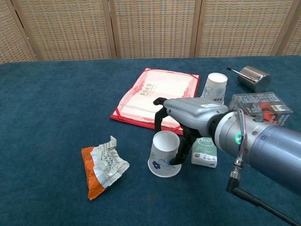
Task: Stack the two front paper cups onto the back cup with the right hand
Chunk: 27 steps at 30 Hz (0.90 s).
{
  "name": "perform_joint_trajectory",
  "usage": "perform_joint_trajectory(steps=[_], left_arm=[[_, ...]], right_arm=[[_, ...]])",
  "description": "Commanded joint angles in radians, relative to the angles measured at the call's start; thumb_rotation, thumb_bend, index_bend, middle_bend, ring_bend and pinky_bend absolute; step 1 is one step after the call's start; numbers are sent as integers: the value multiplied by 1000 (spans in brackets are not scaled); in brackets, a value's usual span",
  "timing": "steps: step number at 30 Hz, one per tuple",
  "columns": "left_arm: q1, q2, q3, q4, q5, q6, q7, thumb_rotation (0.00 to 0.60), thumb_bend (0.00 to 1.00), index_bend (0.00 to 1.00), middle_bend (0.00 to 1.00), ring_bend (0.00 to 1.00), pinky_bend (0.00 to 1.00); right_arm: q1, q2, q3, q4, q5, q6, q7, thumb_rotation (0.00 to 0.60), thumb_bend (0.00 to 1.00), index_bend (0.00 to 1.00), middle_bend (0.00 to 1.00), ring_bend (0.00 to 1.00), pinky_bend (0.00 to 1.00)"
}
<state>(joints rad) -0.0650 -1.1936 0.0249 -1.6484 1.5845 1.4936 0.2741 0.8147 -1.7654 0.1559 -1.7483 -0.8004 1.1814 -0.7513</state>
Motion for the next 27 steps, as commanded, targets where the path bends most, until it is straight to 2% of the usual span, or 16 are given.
perform_joint_trajectory(steps=[1, 5, 13, 16, 20, 21, 27], left_arm=[[0, 0, 0, 0, 0, 0, 0, 600, 163, 0, 0, 0, 0], [-1, 0, 0, 1, -2, -3, 0, 600, 163, 0, 0, 0, 0], [0, 0, 0, 2, 1, 0, -1, 600, 164, 0, 0, 0, 0], [0, 0, 1, 1, 3, 0, -2, 600, 164, 0, 0, 0, 0], [2, 1, 1, 0, 7, 5, -5, 600, 164, 0, 0, 0, 0], [1, 0, 4, 0, 8, 2, -1, 600, 164, 0, 0, 0, 0], [1, -5, 7, -5, 10, -2, 17, 600, 164, 0, 0, 0, 0]], right_arm=[[0, 1, 2, -2, -1, 2, 0, 600, 113, 487, 17, 0, 0], [2, 11, 9, -16, -9, 9, -10, 600, 114, 495, 24, 0, 0], [29, 64, 74, -78, -22, 37, -50, 600, 114, 498, 30, 0, 0], [41, 99, 106, -105, -36, 52, -65, 600, 114, 498, 30, 0, 0], [43, 192, 169, -133, -32, 84, -81, 600, 114, 498, 30, 0, 0], [34, 225, 198, -125, -32, 104, -68, 600, 114, 498, 30, 0, 0], [4, 303, 238, -61, -50, 81, 58, 600, 114, 498, 33, 0, 0]])
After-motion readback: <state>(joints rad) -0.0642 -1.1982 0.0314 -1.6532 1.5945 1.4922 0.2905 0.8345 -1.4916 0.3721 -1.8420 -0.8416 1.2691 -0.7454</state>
